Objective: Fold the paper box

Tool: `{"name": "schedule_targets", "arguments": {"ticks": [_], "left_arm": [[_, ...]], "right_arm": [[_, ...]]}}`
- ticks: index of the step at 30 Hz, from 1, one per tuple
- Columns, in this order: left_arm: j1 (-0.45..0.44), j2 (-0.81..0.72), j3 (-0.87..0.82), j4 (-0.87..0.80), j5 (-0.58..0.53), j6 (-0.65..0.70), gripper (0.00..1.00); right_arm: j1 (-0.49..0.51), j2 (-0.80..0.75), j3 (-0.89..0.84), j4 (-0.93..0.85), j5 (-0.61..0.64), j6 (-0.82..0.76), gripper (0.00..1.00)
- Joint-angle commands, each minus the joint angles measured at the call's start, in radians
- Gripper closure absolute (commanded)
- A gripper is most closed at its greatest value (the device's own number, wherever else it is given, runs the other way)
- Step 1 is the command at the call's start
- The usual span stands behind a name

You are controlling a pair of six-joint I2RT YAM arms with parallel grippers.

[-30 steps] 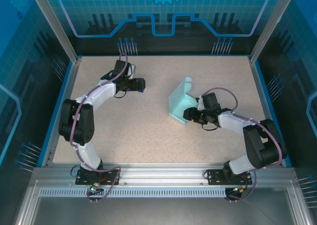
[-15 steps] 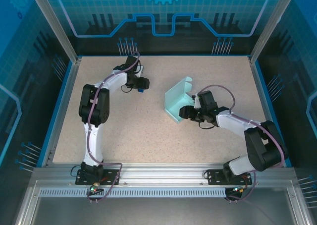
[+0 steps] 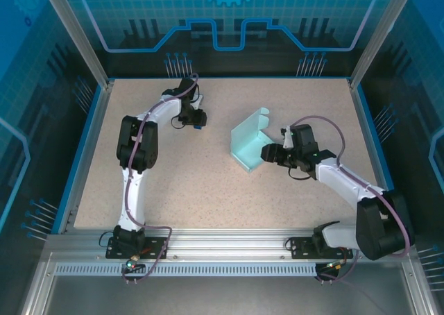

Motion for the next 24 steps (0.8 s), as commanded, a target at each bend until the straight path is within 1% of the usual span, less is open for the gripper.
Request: {"name": "schedule_targets", "arguments": {"ticks": [1, 3, 5, 8, 10, 11, 13, 16, 19, 22, 24], "left_arm": [[0.007, -0.017, 0.013, -0.036, 0.018, 0.01, 0.63], [0.006, -0.086, -0.03, -0.013, 0.005, 0.004, 0.67], [0.005, -0.198, -0.102, 0.019, -0.008, -0.015, 0.69], [-0.031, -0.443, -0.275, 0.119, -0.004, -0.048, 0.72], [-0.099, -0.6, -0.366, 0.163, -0.021, -0.044, 0.72], [-0.136, -0.653, -0.385, 0.167, -0.034, -0.036, 0.72], [-0.237, -0.734, -0.403, 0.156, -0.073, -0.019, 0.72], [-0.387, -0.776, -0.378, 0.12, -0.12, 0.013, 0.72], [-0.517, -0.727, -0.289, 0.05, -0.143, 0.044, 0.71], [-0.604, -0.62, -0.192, -0.01, -0.149, 0.055, 0.71], [-0.629, -0.536, -0.137, -0.042, -0.146, 0.054, 0.71]], "right_arm": [[-0.028, -0.043, 0.007, -0.058, 0.001, -0.031, 0.36], [-0.044, -0.055, 0.02, -0.08, 0.001, -0.044, 0.37], [-0.066, -0.066, 0.037, -0.111, 0.009, -0.068, 0.36], [-0.111, -0.083, 0.07, -0.157, 0.03, -0.104, 0.36], [-0.141, -0.092, 0.086, -0.173, 0.046, -0.125, 0.36], [-0.153, -0.092, 0.094, -0.179, 0.047, -0.132, 0.36], [-0.186, -0.088, 0.108, -0.181, 0.03, -0.145, 0.35], [-0.237, -0.086, 0.12, -0.187, 0.016, -0.16, 0.35], [-0.288, -0.095, 0.118, -0.196, 0.013, -0.175, 0.35], [-0.343, -0.109, 0.106, -0.203, 0.006, -0.182, 0.36], [-0.374, -0.125, 0.091, -0.202, 0.003, -0.181, 0.36]]}}
